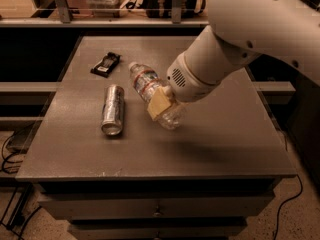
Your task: Move water bottle near redbull can
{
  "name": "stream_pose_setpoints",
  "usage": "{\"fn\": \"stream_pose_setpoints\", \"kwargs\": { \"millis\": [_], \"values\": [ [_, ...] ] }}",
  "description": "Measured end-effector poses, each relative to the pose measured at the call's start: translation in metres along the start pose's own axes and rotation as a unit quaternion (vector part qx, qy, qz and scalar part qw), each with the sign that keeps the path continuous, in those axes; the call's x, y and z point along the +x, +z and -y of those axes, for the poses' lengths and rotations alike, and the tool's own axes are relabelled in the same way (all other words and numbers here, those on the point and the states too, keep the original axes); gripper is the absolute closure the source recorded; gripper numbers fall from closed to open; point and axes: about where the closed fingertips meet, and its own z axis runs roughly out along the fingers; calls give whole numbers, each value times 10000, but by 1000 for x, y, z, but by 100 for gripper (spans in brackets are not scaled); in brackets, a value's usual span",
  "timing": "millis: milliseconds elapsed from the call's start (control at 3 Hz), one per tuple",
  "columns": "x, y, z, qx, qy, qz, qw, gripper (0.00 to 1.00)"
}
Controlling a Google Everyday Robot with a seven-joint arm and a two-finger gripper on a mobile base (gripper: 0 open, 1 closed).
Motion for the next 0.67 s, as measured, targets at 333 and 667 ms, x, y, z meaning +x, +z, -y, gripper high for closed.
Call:
{"fn": "stream_pose_setpoints", "kwargs": {
  "millis": [333, 667],
  "values": [
    [-10, 20, -23, -397, 153, -80, 9991, 100],
    [-18, 43, -39, -842, 434, -131, 9954, 100]
  ]
}}
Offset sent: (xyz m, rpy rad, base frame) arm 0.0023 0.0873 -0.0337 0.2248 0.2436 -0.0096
